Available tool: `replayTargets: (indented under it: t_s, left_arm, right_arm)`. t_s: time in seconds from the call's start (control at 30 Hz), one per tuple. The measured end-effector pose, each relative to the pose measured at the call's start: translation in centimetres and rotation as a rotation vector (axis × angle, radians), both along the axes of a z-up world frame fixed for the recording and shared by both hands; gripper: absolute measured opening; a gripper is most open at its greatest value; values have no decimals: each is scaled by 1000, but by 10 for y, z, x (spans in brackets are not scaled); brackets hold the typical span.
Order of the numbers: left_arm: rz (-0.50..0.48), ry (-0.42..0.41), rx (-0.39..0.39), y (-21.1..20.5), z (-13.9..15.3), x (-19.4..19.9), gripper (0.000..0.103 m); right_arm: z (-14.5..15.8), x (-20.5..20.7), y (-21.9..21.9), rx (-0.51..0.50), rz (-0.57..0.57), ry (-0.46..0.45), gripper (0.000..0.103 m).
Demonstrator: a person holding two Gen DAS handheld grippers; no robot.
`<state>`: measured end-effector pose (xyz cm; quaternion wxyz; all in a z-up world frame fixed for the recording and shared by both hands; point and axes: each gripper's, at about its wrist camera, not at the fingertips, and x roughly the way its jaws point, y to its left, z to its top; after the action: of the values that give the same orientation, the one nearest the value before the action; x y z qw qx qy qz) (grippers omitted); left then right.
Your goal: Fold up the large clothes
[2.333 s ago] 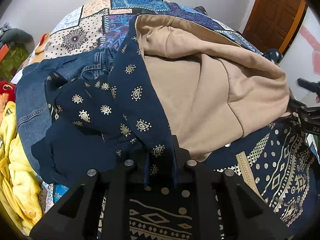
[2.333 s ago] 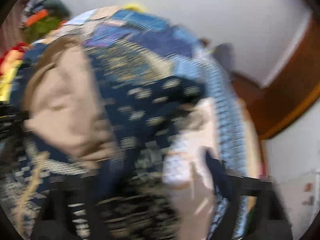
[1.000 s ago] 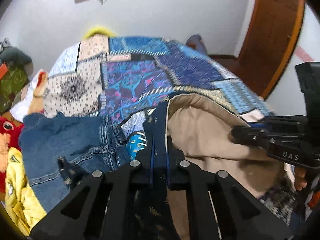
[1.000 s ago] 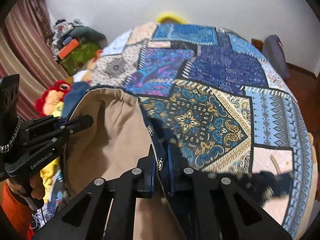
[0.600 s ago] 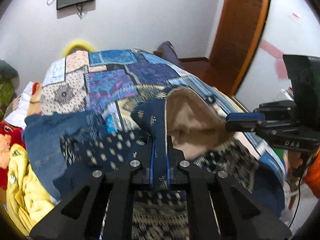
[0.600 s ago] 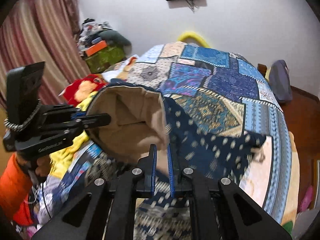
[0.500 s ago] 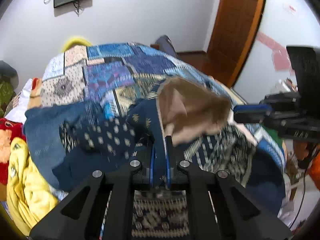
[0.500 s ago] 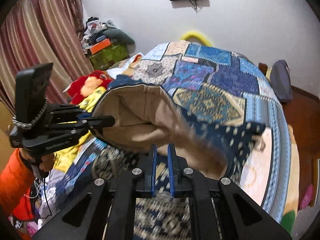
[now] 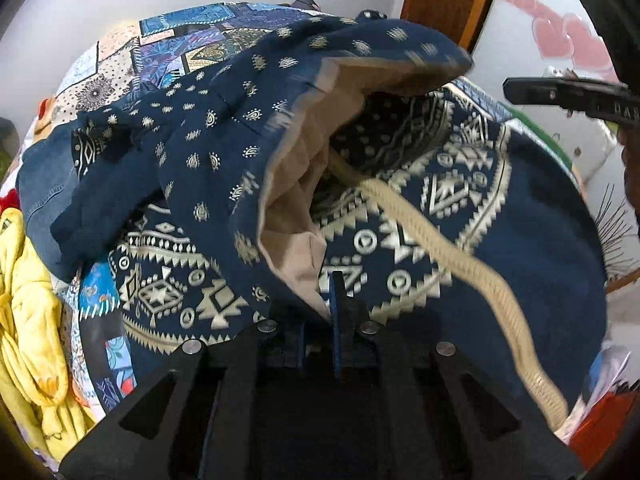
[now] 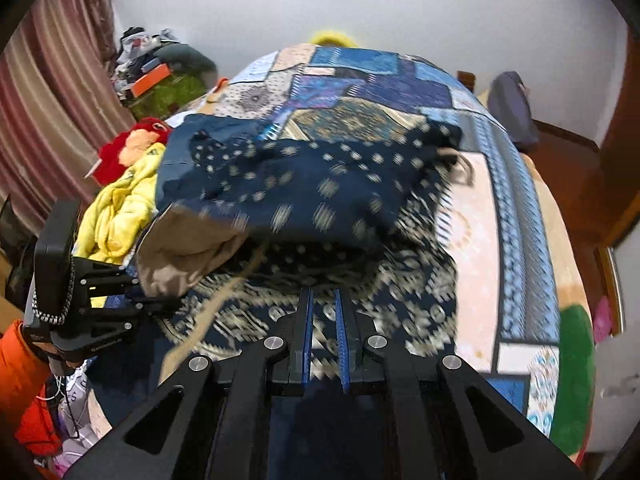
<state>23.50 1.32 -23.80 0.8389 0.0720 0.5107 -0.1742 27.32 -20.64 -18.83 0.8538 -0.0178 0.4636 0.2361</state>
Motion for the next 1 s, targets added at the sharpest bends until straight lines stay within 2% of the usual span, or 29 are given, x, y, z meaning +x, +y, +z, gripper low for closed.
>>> replayTargets:
  t_s: [0.13, 0.2, 0.27, 0.47, 0.6, 0.7, 0.83, 0.9, 0.93, 1.0]
  left_arm:
    - [8, 12, -12, 6, 9, -9, 12]
    - [14, 10, -21, 11, 19, -12, 27]
    - [29, -26, -18, 17, 33, -15, 34]
    - [97, -139, -58, 39, 82, -9, 34]
    - [143, -168, -117, 49, 95, 19, 35]
    - [150, -135, -114, 44, 77, 38, 35]
    - [125, -30, -65, 27, 31, 49, 36]
    - [116, 7, -13, 19, 6, 50, 48]
    - [122, 2, 8, 17, -4, 48, 51]
    - [148, -43, 33, 18, -11, 43, 67]
  right_arm:
    - [0, -3, -14, -3, -33, 7, 8]
    - [3, -1, -21, 17, -48, 12, 8]
    - [8, 2, -23, 37, -55, 11, 8]
    - [23, 14, -2, 49, -23, -28, 8]
    - [11, 26, 32, 30, 35, -8, 8]
    - [-12, 31, 53, -1, 70, 45, 8]
    - [-51, 34, 72, -155, 68, 103, 8]
    - [-64, 30, 72, -214, 70, 89, 8]
    - [-66, 28, 69, -221, 63, 67, 8]
    - [-66, 26, 63, -273, 31, 42, 8]
